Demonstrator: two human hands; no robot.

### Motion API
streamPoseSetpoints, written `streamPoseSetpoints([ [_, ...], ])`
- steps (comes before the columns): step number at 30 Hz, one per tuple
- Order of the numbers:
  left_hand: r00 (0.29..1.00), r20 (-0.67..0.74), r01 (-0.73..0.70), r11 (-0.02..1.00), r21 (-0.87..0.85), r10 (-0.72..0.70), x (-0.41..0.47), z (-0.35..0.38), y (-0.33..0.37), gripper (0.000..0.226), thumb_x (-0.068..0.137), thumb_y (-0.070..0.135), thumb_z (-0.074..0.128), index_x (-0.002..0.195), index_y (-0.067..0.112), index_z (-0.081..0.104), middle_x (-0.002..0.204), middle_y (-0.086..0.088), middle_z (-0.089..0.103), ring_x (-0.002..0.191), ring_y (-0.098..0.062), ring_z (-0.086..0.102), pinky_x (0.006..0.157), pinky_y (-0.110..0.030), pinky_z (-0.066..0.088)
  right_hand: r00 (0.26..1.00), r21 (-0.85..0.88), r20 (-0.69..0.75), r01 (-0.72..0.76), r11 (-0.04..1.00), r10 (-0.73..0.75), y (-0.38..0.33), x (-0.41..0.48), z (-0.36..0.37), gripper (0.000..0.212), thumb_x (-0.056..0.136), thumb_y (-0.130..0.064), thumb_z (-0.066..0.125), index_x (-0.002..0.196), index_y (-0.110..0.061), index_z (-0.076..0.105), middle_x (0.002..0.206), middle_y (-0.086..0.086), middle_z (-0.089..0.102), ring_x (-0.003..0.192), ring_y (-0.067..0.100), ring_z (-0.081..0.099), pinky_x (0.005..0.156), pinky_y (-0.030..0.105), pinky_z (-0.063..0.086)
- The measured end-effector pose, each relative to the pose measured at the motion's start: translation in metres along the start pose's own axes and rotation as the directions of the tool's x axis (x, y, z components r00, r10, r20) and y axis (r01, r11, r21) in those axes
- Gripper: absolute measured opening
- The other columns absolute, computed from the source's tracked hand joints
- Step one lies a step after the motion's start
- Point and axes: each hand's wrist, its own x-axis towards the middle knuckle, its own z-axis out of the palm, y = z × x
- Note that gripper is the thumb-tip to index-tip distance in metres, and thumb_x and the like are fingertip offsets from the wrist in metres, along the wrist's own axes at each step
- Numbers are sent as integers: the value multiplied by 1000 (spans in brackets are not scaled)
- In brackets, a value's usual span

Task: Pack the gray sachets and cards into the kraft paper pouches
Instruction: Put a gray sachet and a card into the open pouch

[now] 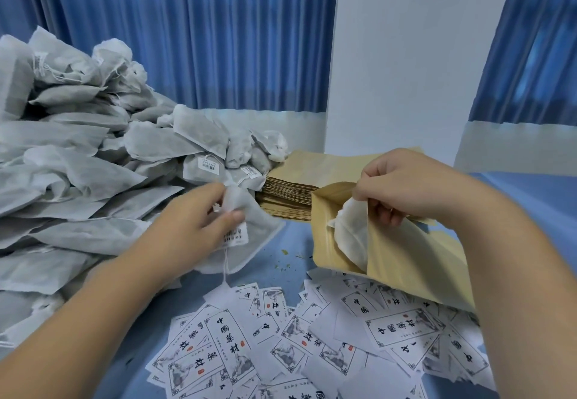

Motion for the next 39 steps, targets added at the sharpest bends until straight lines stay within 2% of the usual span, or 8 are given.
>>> streamPoseSetpoints([
  [5, 948, -290, -91, 984, 154, 133, -7, 2, 25, 28, 89, 50, 50, 77, 27, 42, 50, 9, 37, 50, -3, 43, 45, -21, 28, 1000, -21, 0, -8, 1000, 8, 0, 1, 2, 41, 81, -18, 59, 40, -19, 53, 50, 1, 59, 47, 16, 57, 50, 25, 50],
  [11, 908, -383, -200, 979, -40, 170, -13, 12, 63, 16, 87, 46, 50, 94, 32, 51, 71, 13, 54, 64, -4, 55, 47, -13, 38, 1000, -34, -8, -9, 999, 9, 1, 2, 4, 35, 81, -17, 59, 47, -17, 50, 48, 1, 58, 42, 13, 54, 46, 21, 47],
  [15, 862, -282, -428, 903, 44, 422, -14, 25, 72, 9, 84, 26, 53, 90, 22, 47, 111, 14, 53, 74, -15, 61, 49, -32, 50, 1000, -16, -9, -9, 1000, 9, 1, 1, 3, 30, 81, -16, 58, 52, -14, 52, 44, -2, 58, 37, 10, 52, 36, 12, 35],
  [20, 819, -52, -555, 813, 179, 571, -18, 43, 73, 13, 81, 24, 52, 88, 19, 41, 104, 1, 64, 65, -18, 57, 42, -28, 44, 1000, -34, 5, -3, 999, 3, 0, 3, 1, 26, 81, -18, 59, 56, -13, 54, 46, -3, 59, 41, 10, 54, 44, 18, 45],
  [27, 888, 111, -458, 881, 116, 446, -12, 50, 74, 39, 65, 9, 80, 92, 18, 52, 96, 4, 61, 72, -18, 57, 51, -34, 49, 1000, -9, 4, 22, 1000, -22, 5, 5, 2, 27, 81, -17, 59, 54, -14, 52, 50, 1, 59, 44, 13, 56, 49, 24, 50],
  [30, 918, 214, -306, 940, -153, 334, -14, 51, 73, 51, 81, 24, 60, 115, 55, 36, 120, 32, 47, 109, 8, 48, 86, -9, 40, 1000, 0, -8, 25, 1000, -25, 6, 6, 1, 31, 81, -17, 58, 51, -17, 51, 48, 0, 57, 43, 13, 55, 49, 24, 48],
  [33, 911, 312, -172, 936, -306, 269, -12, 45, 80, 57, 80, 30, 46, 122, 67, 34, 124, 43, 46, 114, 9, 49, 89, -3, 36, 999, 15, -17, 35, 999, -35, 7, 6, -1, 29, 81, -16, 56, 53, -16, 50, 44, -3, 55, 42, 12, 54, 47, 22, 47],
  [39, 884, 368, -196, 943, -269, 289, 16, 46, 104, 48, 76, 19, 36, 112, 26, 66, 96, 14, 59, 95, -1, 52, 85, -19, 42, 998, 37, -19, 53, 998, -52, 7, 5, -1, 29, 81, -15, 55, 53, -16, 49, 43, -3, 55, 43, 12, 54, 47, 23, 47],
])
